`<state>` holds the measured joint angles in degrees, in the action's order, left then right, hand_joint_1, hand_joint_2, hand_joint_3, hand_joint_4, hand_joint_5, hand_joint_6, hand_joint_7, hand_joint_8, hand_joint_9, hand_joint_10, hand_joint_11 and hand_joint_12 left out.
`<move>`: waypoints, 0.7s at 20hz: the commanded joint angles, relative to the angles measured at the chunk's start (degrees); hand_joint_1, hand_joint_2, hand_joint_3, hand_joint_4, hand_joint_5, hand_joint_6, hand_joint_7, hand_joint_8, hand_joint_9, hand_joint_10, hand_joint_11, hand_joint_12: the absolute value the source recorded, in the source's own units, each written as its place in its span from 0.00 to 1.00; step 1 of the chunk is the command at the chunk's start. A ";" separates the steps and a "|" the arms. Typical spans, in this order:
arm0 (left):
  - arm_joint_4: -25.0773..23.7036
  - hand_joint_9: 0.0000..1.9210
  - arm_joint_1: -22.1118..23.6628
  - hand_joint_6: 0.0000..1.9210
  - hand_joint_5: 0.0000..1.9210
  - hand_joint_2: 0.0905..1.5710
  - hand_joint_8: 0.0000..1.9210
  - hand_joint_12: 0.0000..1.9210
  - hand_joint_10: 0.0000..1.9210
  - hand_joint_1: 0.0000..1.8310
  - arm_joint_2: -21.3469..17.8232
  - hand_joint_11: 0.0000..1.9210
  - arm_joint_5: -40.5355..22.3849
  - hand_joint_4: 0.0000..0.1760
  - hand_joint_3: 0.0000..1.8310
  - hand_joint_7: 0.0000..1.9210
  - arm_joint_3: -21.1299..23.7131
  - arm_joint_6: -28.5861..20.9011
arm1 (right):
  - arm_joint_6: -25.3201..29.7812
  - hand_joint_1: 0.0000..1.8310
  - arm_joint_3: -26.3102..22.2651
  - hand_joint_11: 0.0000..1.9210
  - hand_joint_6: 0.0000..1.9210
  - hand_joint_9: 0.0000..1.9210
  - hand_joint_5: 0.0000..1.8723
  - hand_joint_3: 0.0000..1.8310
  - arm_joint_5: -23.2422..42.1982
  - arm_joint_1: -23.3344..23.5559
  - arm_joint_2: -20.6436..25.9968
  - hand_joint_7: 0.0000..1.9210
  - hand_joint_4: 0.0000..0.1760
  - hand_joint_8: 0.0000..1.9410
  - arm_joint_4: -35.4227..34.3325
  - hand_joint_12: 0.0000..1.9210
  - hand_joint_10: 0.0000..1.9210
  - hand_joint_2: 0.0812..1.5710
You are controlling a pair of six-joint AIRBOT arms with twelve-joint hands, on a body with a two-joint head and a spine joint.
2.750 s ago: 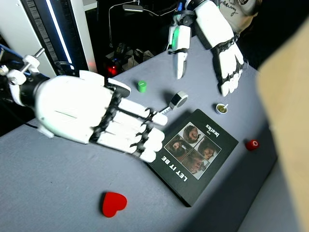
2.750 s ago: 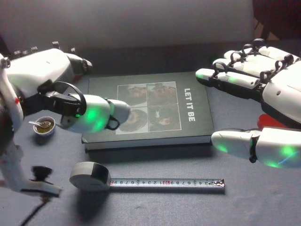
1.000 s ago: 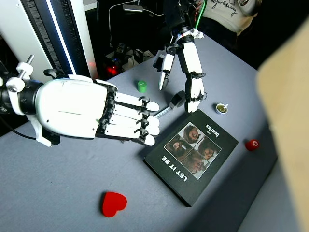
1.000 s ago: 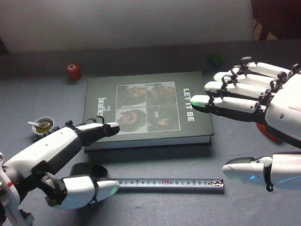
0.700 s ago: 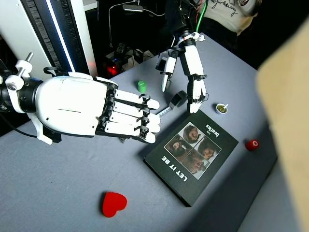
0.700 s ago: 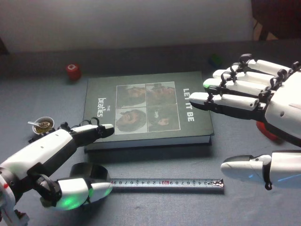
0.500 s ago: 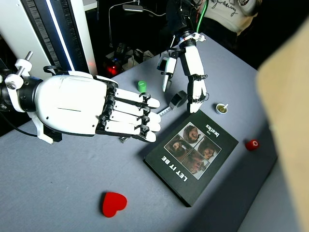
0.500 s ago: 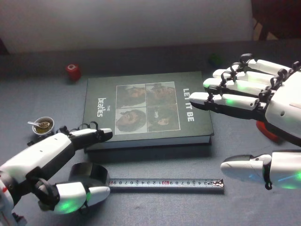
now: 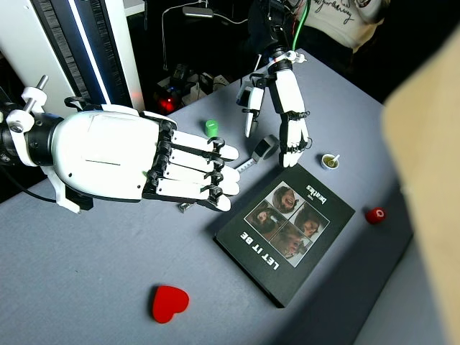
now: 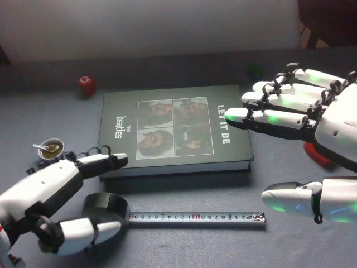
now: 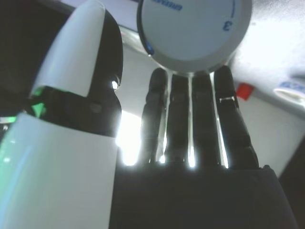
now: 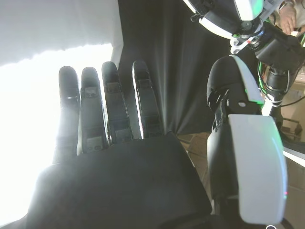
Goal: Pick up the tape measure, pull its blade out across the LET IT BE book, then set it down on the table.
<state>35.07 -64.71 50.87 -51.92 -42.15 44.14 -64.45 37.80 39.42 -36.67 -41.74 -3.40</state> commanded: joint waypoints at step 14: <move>-1.19 0.16 -2.10 0.00 0.19 0.66 0.00 0.39 0.00 0.64 1.69 0.01 -7.56 0.00 0.00 0.17 -1.35 3.00 | 0.55 0.10 -0.39 0.00 0.00 0.08 0.11 0.00 7.31 0.68 0.24 0.12 0.62 0.00 0.57 0.36 0.00 0.71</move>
<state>34.85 -67.07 52.36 -54.74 -43.16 47.20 -64.34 37.80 39.59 -36.67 -41.74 -3.22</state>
